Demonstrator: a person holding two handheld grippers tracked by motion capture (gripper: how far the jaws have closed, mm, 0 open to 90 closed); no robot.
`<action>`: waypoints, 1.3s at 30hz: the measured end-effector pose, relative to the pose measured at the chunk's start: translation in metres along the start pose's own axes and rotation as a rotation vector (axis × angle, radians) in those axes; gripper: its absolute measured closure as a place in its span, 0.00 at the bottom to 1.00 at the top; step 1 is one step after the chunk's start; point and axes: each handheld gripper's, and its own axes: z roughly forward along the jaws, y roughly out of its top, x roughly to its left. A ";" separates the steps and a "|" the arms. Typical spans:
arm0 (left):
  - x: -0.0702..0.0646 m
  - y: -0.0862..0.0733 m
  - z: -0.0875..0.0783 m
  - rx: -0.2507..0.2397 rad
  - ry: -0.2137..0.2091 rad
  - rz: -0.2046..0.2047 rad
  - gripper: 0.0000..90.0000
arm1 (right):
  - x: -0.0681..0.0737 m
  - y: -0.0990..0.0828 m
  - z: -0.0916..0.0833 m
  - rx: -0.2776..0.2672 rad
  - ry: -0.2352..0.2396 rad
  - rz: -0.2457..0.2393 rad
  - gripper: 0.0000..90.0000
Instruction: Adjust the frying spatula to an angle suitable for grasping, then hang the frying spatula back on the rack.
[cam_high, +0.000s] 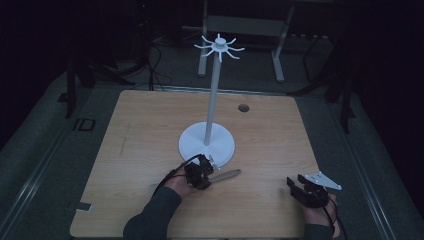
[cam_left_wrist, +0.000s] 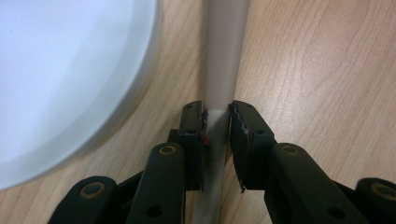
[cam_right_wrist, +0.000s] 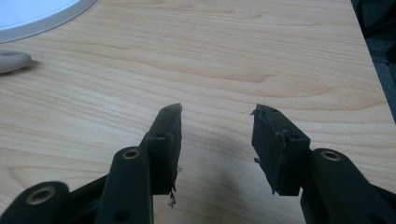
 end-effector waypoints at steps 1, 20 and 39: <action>0.000 0.001 0.001 0.008 -0.008 0.003 0.83 | 0.000 0.000 0.000 0.000 0.001 0.000 0.58; 0.004 0.023 0.005 0.131 -0.041 0.034 0.81 | 0.001 0.000 0.002 0.010 0.010 -0.005 0.57; 0.001 0.038 0.008 0.249 -0.024 0.070 0.84 | 0.002 0.001 0.005 0.021 0.016 -0.015 0.57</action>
